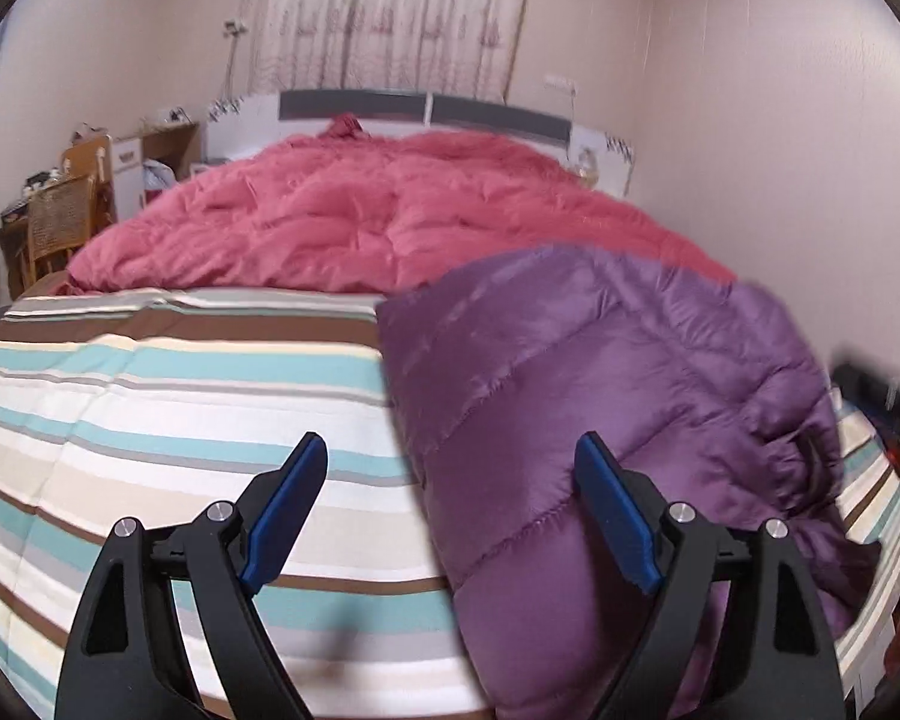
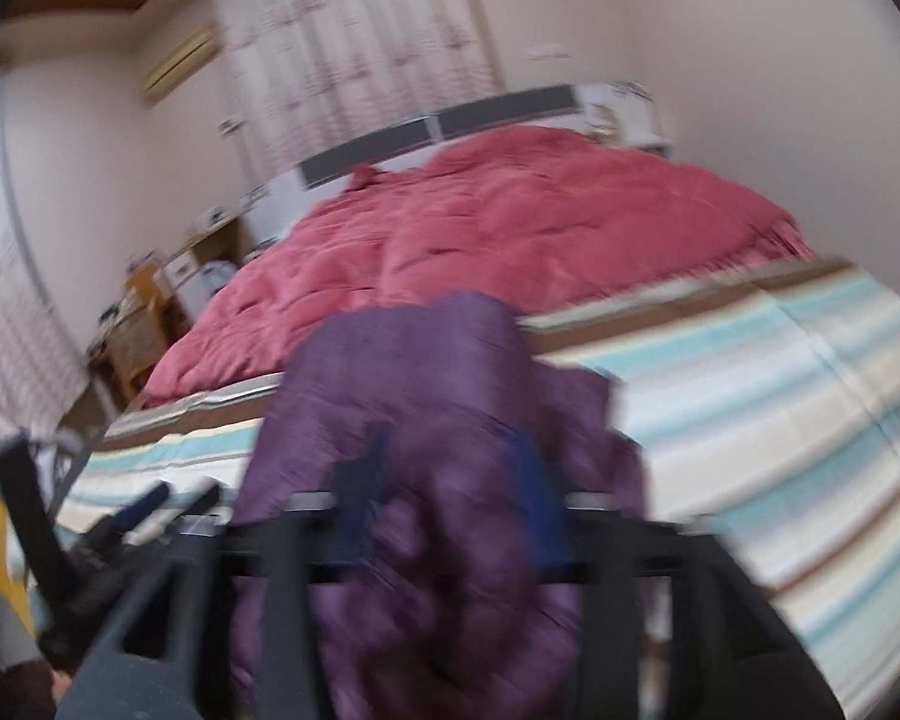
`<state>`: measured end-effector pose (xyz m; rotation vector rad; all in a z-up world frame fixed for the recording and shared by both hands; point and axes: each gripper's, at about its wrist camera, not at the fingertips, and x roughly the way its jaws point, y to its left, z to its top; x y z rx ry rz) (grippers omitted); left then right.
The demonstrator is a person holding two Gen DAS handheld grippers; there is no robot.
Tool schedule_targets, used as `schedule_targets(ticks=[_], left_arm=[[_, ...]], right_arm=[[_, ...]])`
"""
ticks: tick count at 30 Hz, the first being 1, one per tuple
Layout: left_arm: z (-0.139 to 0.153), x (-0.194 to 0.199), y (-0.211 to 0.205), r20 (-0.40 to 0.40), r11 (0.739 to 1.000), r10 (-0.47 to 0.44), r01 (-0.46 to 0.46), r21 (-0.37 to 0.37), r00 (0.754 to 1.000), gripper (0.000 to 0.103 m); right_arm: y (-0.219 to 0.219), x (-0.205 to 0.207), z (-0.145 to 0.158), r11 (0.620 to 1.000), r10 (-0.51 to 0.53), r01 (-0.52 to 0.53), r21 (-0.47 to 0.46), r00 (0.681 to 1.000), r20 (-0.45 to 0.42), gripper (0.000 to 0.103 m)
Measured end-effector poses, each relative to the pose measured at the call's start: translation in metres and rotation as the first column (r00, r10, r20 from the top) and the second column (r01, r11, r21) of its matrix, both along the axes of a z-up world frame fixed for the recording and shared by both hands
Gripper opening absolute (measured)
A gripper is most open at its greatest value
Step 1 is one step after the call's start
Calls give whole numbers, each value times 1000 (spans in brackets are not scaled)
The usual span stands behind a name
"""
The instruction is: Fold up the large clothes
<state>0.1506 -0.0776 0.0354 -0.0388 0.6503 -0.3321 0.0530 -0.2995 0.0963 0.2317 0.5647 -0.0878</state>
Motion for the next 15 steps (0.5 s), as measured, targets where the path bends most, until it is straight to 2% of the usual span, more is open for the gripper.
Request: schedule_targets(ticks=[3,4,7,10,15], left_arm=[[-5,13,-17,-15,1000,-17,17,-15,1000,84],[-6,12,-21,-16,1000,-20,20,-17,1000,84],[-8,11,-36,-11,999,-34,34,-10,999,81],[-11,12,-51,-9,998,-63,63,8,998,80],[-15,6,-83,-13,991,-124,124,40,992,80]], right_arm=[[23,34,-5,990,22,-26,-137,999,-34,51],[23,41,-7,989,20,-26,-149,999,-43,50],[8,56,-25,988,-25,10,-156,996,-91,42],[-21,52,-47,987,-96,79,-141,988,-120,42],[-52,43,-81,982,-155,136,-133,977,-149,42]])
